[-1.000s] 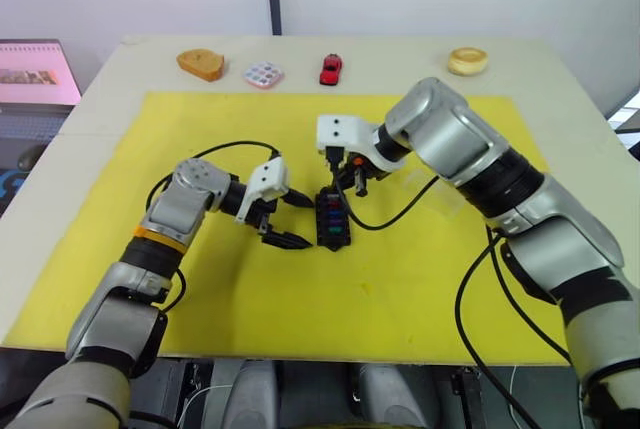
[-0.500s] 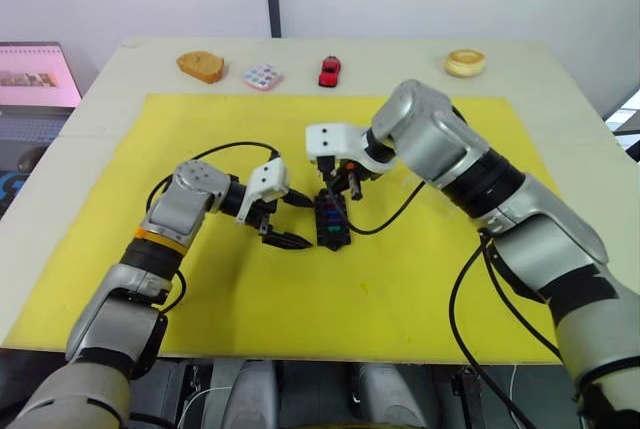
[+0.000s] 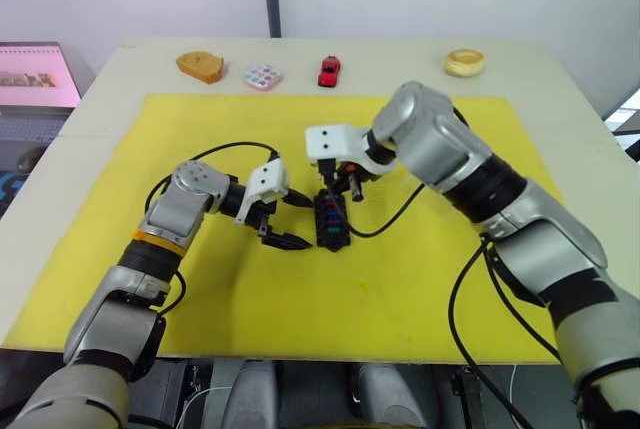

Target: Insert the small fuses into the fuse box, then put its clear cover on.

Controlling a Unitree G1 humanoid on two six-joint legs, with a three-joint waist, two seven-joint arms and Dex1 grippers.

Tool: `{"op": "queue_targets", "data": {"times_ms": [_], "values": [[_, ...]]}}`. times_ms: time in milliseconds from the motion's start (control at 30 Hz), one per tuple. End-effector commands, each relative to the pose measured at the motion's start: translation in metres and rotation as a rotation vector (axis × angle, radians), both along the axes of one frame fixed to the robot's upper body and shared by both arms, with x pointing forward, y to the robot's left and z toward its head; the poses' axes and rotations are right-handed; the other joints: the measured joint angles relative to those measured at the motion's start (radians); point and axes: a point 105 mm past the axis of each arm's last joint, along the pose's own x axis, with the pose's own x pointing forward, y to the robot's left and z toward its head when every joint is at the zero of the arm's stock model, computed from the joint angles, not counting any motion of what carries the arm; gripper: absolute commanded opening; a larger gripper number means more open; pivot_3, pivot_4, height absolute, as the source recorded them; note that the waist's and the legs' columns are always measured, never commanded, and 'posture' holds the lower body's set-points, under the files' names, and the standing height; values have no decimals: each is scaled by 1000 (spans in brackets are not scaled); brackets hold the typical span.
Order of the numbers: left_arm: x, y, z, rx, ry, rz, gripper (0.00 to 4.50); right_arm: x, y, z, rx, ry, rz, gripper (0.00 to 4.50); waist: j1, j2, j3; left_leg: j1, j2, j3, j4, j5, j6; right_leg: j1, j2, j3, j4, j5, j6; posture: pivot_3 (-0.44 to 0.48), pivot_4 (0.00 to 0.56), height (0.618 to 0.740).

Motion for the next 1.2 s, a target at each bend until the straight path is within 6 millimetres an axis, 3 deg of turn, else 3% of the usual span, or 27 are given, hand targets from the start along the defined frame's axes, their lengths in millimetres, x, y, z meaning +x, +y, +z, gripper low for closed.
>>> {"op": "queue_targets", "data": {"times_ms": [33, 267, 533, 567, 667, 900, 1200], "values": [[0, 4, 9, -11, -32, -6, 4500, -7, 3, 8, 45, 18, 5, 1278, 0, 0, 0, 0, 0, 0, 0, 0, 0, 0, 0, 0, 0, 0, 0, 0, 150, 740], [2, 17, 15, -16, -42, 39, 4500, -12, -5, 34, 130, -16, -33, 1278, 0, 0, 0, 0, 0, 0, 0, 0, 0, 0, 0, 0, 0, 0, 0, 0, 150, 740], [2, 19, 21, -37, -51, 63, 4500, -19, -12, 54, 264, -6, -90, 1278, -1, 0, 0, 0, 0, 0, 0, 0, 0, 0, 0, 0, 0, 0, 0, 0, 150, 740], [1, 18, 20, -37, -52, 61, 4500, -20, -10, 55, 309, 2, -98, 1030, -1, 0, 0, 0, 0, 0, 0, 0, 0, 0, 0, 0, 0, 0, 0, 0, 150, 740], [0, 15, 20, -47, -53, 62, 4500, -25, -7, 49, 389, 31, -107, 43, 0, 0, 0, 0, 0, 0, 0, 0, 0, 0, 0, 0, 0, 0, 0, 0, 150, 740], [-1, 11, 22, -64, -54, 70, 4500, -28, -3, 29, 490, 54, -115, 43, -1, 0, 0, 0, 0, 0, 0, 0, 0, 0, 0, 0, 0, 0, 0, 0, 150, 740], [-1, 9, 20, -58, -56, 66, 4500, -19, -10, 6, 482, 55, -174, 43, 0, 0, 0, 0, 0, 0, 0, 0, 0, 0, 0, 0, 0, 0, 0, 0, 150, 740]]}}
